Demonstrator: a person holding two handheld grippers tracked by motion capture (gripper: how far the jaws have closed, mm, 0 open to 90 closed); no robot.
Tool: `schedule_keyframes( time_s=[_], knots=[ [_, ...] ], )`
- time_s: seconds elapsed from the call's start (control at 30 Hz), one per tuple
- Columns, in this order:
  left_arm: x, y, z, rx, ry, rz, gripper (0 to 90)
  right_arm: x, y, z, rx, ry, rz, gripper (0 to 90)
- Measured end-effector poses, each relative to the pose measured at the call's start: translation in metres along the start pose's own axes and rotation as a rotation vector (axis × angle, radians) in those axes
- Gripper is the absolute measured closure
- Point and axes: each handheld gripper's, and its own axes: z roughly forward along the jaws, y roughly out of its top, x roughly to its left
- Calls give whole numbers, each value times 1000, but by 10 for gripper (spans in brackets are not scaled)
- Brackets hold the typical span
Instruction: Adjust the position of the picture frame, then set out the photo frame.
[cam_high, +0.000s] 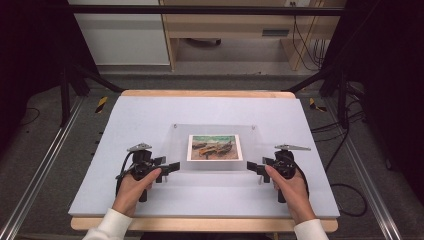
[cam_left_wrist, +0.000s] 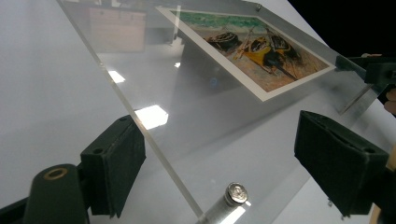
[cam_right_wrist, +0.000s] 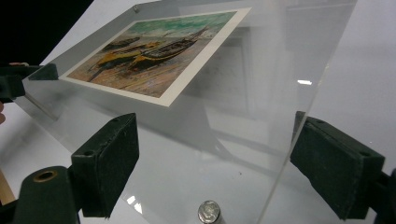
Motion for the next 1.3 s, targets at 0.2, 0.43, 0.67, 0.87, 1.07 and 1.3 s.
schedule_keyframes(
  time_s=[0.2, 0.43, 0.67, 0.87, 1.07, 1.3],
  knots=[
    [-1, 2, -1, 13, 9, 4, 168, 0, 0, 0, 2, 0, -1, 164],
    [0, 3, -1, 18, 10, 8, 170, 0, 1, 1, -1, -4, -5, 172],
    [-1, 5, -1, 27, 15, 21, 170, -1, 3, 1, 0, -5, -7, 191],
    [-2, 7, -3, 16, 36, 58, 192, 0, 5, -1, -22, -20, -28, 233],
    [-3, 8, -4, -3, 54, 69, 242, 1, 7, -4, -37, -36, -50, 279],
    [-6, 11, -4, -18, 84, 105, 262, 2, 10, -6, -59, -60, -71, 325]
  ],
)
